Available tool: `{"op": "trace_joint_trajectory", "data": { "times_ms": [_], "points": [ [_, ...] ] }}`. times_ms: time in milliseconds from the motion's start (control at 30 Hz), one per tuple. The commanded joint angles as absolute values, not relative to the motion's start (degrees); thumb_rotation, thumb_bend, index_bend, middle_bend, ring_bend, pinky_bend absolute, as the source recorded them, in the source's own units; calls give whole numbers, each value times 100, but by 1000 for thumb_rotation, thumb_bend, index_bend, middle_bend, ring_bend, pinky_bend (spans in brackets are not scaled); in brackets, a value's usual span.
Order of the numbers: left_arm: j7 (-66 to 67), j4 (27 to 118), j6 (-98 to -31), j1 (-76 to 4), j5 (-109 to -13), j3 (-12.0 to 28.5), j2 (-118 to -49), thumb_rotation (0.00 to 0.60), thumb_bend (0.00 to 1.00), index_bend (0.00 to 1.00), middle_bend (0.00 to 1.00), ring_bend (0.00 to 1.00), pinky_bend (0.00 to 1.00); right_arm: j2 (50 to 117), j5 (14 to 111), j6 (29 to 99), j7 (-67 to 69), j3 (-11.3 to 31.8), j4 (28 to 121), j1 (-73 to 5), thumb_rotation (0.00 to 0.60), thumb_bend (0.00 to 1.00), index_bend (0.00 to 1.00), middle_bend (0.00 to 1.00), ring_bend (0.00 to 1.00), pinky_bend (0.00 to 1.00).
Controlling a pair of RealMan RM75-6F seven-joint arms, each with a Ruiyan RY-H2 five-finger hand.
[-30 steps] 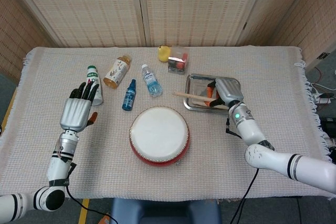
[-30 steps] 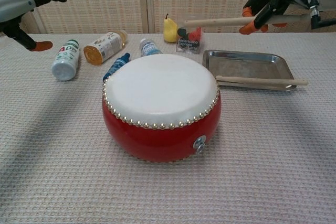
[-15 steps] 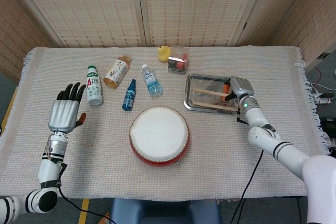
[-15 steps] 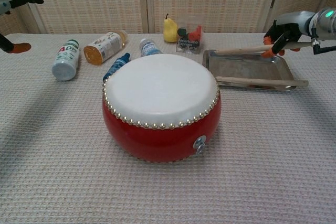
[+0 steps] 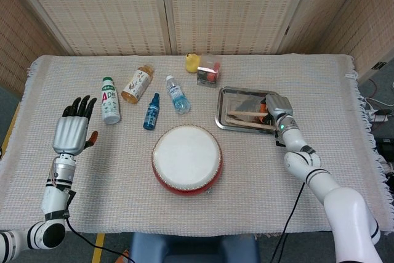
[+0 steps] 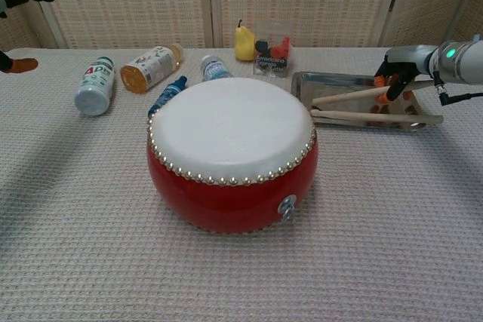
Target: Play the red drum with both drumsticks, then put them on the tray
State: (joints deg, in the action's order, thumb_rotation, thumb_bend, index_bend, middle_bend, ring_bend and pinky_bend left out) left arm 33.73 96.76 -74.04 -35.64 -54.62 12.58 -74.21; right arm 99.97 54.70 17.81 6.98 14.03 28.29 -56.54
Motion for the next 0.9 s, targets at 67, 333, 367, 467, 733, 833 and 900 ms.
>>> {"op": "trace_joint_trajectory", "data": {
  "times_ms": [67, 333, 367, 467, 733, 833, 900],
  "points": [
    [3342, 9680, -7405, -3549, -5479, 1273, -7405, 600, 339, 0, 0, 0, 168, 9993, 5703, 1834, 958, 1526, 2822, -5647, 600, 274, 329, 269, 203, 377],
    [3255, 9669, -7364, -3516, -5521, 1288, -7352, 600, 339, 0, 0, 0, 169, 9825, 5930, 1752, 995, 1537, 2984, -5638, 600, 13, 133, 200, 125, 268],
    [3243, 9665, -7361, -3513, -5526, 1290, -7352, 600, 339, 0, 0, 0, 168, 9811, 5934, 1757, 975, 1537, 3009, -5637, 600, 3, 104, 190, 115, 254],
    [3213, 9649, -7346, -3501, -5549, 1282, -7351, 600, 339, 0, 0, 0, 168, 9732, 5931, 1819, 918, 1551, 3157, -5610, 600, 0, 73, 176, 100, 236],
    [2709, 9594, -7279, -3382, -5722, 1318, -7232, 600, 338, 0, 4, 0, 170, 8540, 6127, 3178, 647, 1635, 5200, -5008, 600, 35, 122, 176, 110, 237],
    [2371, 9454, -7271, -3280, -5846, 1312, -7170, 600, 338, 1, 29, 0, 174, 7929, 6195, 4203, 86, 1547, 6289, -4526, 600, 160, 167, 176, 122, 237],
    [2157, 9375, -7266, -3204, -5908, 1296, -7139, 600, 339, 19, 49, 0, 178, 7580, 6152, 4758, -247, 1505, 6937, -4217, 600, 187, 193, 176, 127, 237]
  ]
}}
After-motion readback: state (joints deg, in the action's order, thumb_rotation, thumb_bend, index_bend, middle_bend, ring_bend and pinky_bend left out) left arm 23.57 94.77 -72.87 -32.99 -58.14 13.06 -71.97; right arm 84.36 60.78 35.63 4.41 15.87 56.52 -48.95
